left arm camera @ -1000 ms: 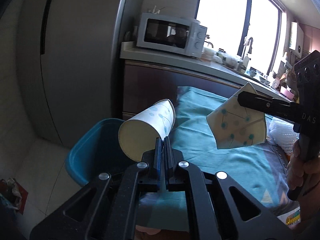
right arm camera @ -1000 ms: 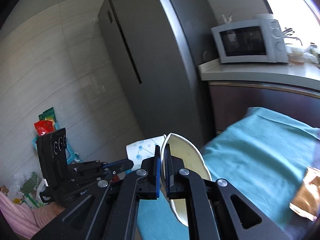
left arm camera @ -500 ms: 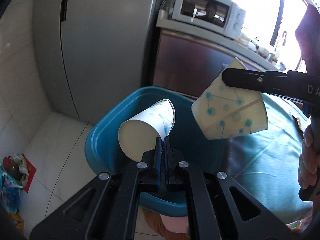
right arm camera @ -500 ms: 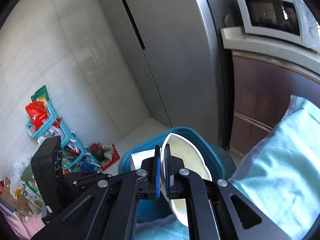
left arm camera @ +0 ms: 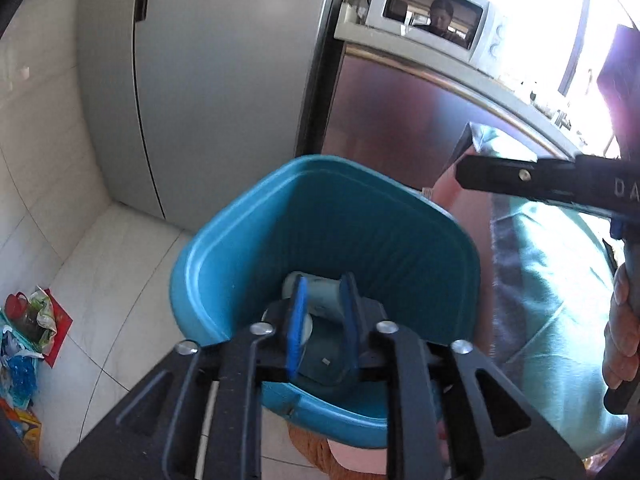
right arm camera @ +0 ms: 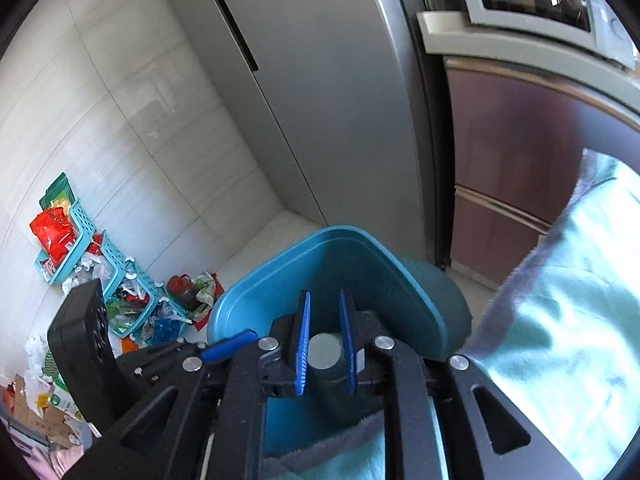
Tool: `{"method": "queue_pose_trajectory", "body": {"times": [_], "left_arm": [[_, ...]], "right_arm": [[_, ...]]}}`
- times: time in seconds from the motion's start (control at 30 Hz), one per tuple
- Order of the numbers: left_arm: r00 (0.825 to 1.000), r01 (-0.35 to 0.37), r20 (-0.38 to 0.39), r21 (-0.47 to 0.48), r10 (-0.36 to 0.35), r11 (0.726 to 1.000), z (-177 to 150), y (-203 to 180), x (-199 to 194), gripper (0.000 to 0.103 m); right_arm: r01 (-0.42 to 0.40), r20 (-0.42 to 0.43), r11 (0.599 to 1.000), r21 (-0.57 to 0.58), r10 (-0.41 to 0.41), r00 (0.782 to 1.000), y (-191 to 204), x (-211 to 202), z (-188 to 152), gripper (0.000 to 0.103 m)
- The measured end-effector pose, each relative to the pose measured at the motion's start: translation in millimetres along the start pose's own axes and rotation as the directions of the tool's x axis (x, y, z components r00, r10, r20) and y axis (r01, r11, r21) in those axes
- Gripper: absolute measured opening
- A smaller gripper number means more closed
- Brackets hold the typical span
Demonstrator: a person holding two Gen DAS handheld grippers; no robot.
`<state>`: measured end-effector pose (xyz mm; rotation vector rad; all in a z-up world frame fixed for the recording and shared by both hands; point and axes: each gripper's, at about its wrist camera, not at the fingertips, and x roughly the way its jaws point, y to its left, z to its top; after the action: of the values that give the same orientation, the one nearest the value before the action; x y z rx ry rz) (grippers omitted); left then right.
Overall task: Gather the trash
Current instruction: 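Carry both cups to the teal bin and open both grippers to drop them, then return both grippers to the table and grasp white foam nets with each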
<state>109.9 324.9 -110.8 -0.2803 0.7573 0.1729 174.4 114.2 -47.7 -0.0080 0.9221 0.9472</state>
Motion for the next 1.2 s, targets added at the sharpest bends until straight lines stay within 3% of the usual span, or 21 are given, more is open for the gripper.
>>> {"method": "queue_pose_trajectory", "body": {"times": [0.07, 0.23, 0.3, 0.43, 0.6, 0.77, 1.0, 1.2], "left_arm": [[1.0, 0.007, 0.025, 0.007, -0.008, 1.0, -0.5, -3.8, -9.2, 0.031], [0.993, 0.054, 0.104, 0.068, -0.061, 0.996, 2.8, -33.6, -42.8, 0.046], [0.986, 0.09, 0.131, 0.101, -0.103, 0.991, -5.0, -47.4, -63.3, 0.054], [0.968, 0.182, 0.141, 0.182, -0.209, 0.966, -9.7, -87.9, -82.0, 0.056], [0.938, 0.295, 0.096, 0.291, -0.334, 0.91, -19.8, -150.4, -93.6, 0.057], [0.902, 0.393, 0.031, 0.357, -0.431, 0.847, -33.5, -213.8, -94.4, 0.057], [0.843, 0.5, -0.047, 0.438, -0.536, 0.747, -65.8, -293.1, -105.6, 0.061], [0.793, 0.576, -0.139, 0.491, -0.593, 0.654, -82.6, -372.7, -103.9, 0.064]], "right_arm": [[-0.002, 0.034, 1.0, -0.014, 0.003, 0.999, 1.3, -18.5, -5.3, 0.017], [0.008, 0.114, 0.999, -0.045, -0.003, 0.993, 0.6, -71.5, -29.2, 0.032], [0.042, 0.15, 0.998, -0.041, -0.036, 0.988, -4.9, -97.2, -44.7, 0.038], [0.119, 0.21, 0.993, 0.017, -0.12, 0.97, -26.8, -146.3, -80.4, 0.042], [0.231, 0.26, 0.964, 0.128, -0.258, 0.931, -59.9, -203.3, -121.2, 0.042], [0.328, 0.3, 0.916, 0.229, -0.387, 0.872, -84.6, -257.3, -154.9, 0.042], [0.401, 0.335, 0.847, 0.349, -0.513, 0.791, -123.3, -316.2, -185.8, 0.042], [0.431, 0.338, 0.794, 0.428, -0.583, 0.739, -161.1, -349.2, -194.6, 0.042]]}}
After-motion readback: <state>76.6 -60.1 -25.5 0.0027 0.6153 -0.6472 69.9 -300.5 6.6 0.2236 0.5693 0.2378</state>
